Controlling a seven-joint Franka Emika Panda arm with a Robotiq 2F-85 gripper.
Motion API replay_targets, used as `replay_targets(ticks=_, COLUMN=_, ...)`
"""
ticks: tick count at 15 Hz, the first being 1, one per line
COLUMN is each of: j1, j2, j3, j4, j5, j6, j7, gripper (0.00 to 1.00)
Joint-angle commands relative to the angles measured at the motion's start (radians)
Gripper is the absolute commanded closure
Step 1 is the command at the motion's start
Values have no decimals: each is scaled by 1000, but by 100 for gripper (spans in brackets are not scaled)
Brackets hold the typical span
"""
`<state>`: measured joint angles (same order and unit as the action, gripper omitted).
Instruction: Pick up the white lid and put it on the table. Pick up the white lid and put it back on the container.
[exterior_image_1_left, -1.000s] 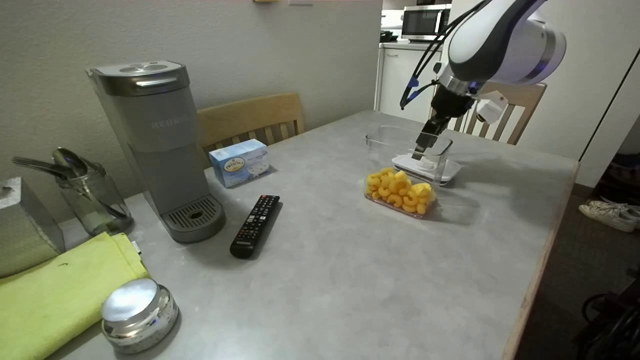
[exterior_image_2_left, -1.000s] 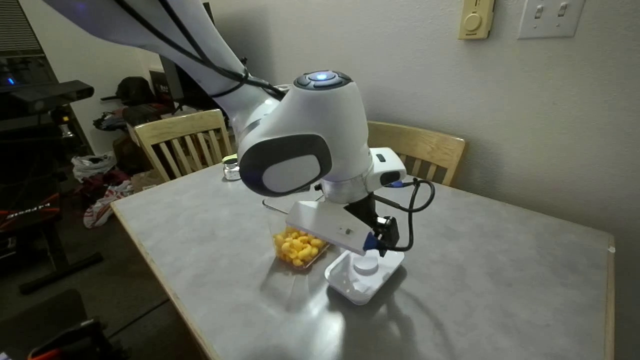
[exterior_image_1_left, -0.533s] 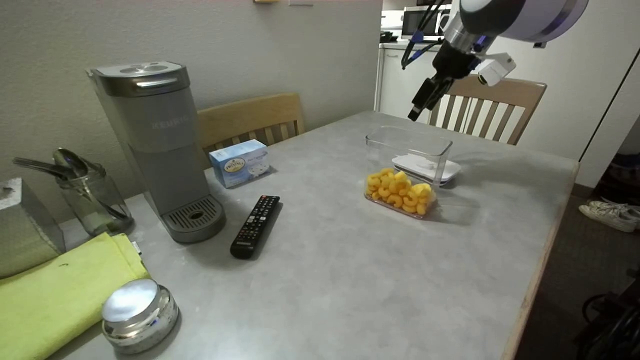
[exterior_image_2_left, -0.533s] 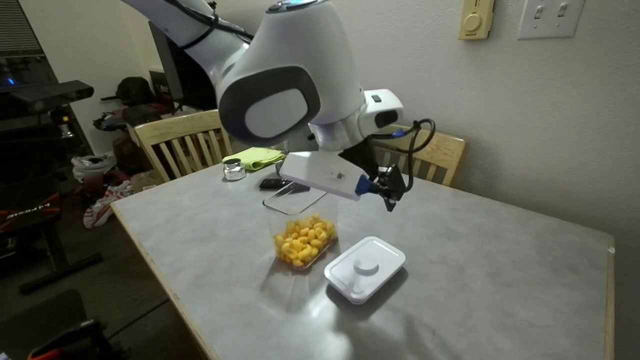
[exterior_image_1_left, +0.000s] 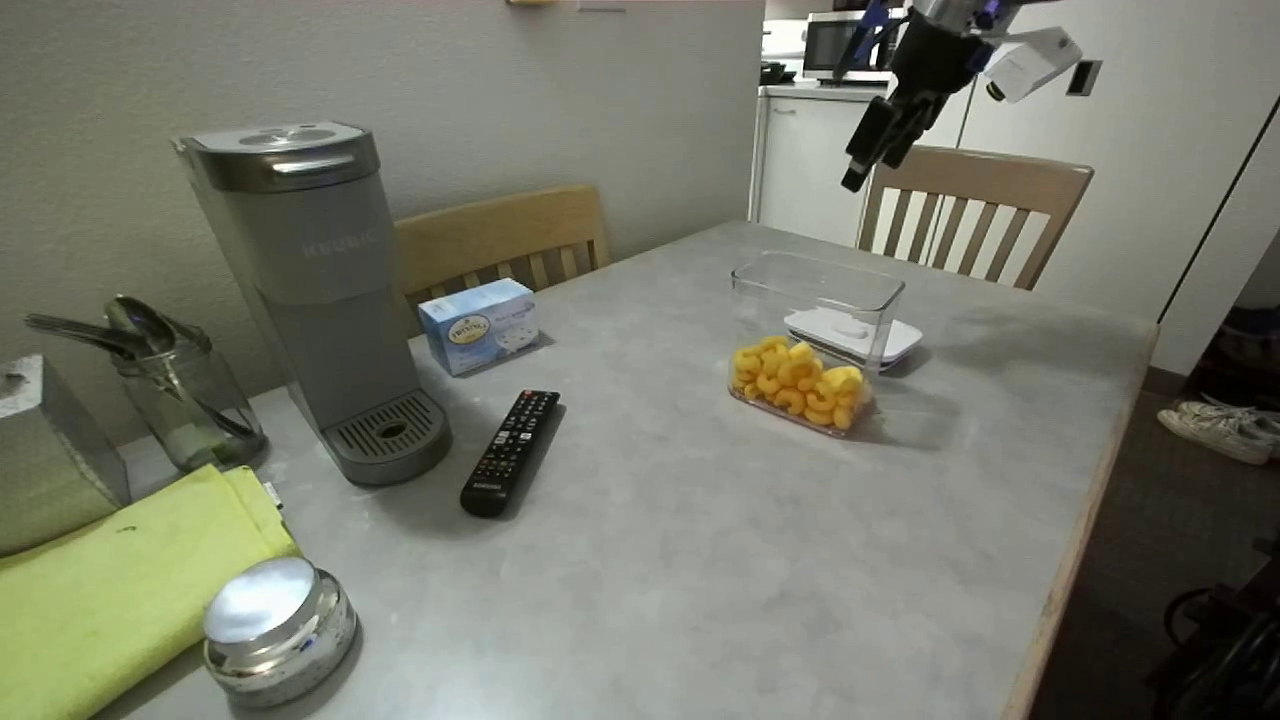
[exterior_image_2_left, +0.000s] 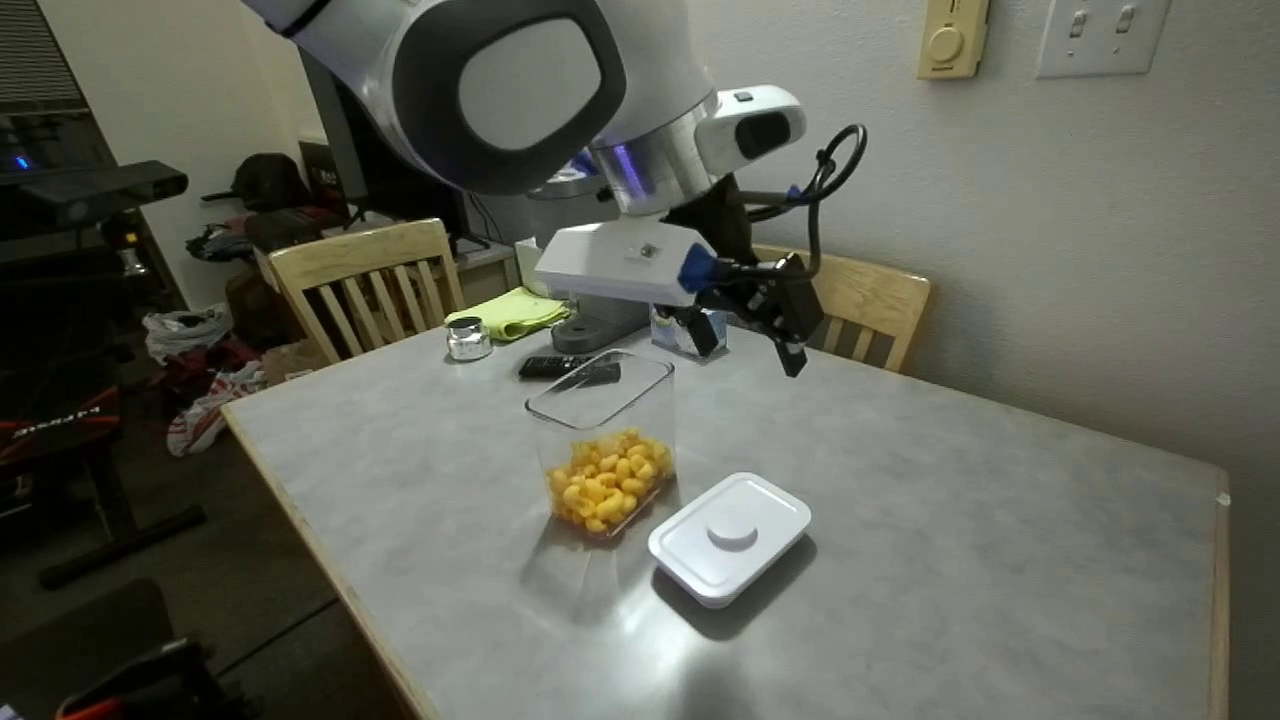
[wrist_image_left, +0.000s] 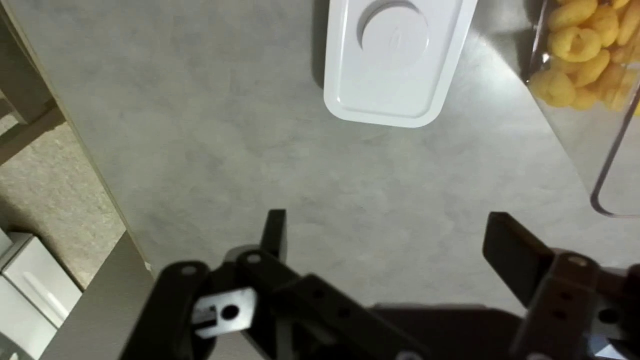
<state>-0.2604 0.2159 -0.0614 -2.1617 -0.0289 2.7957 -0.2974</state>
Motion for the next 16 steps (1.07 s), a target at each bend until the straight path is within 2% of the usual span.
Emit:
replay_targets(ticks=1, j1=50, j2=-39, j3=-49, j4=-13, j5=-57, j6=-75, j7=76, gripper=0)
replay_targets(ticks=3, j1=67, j2=-64, j3=-53, j4=-19, j5=-67, j6=-113, j7=95, gripper=0)
replay_targets(ticks=4, j1=55, j2=-25, j3=-46, j4=0, j5=-37, j6=-66, j7=65, gripper=0)
replay_targets(ticks=9, j1=69, j2=-43, j3=-47, j4=-1, j5=-46, j6=-98, j7=72, gripper=0)
replay_targets(ticks=16, j1=48, j2=63, j3=-46, j4=29, j5=-15, j6=-125, j7=43, gripper=0)
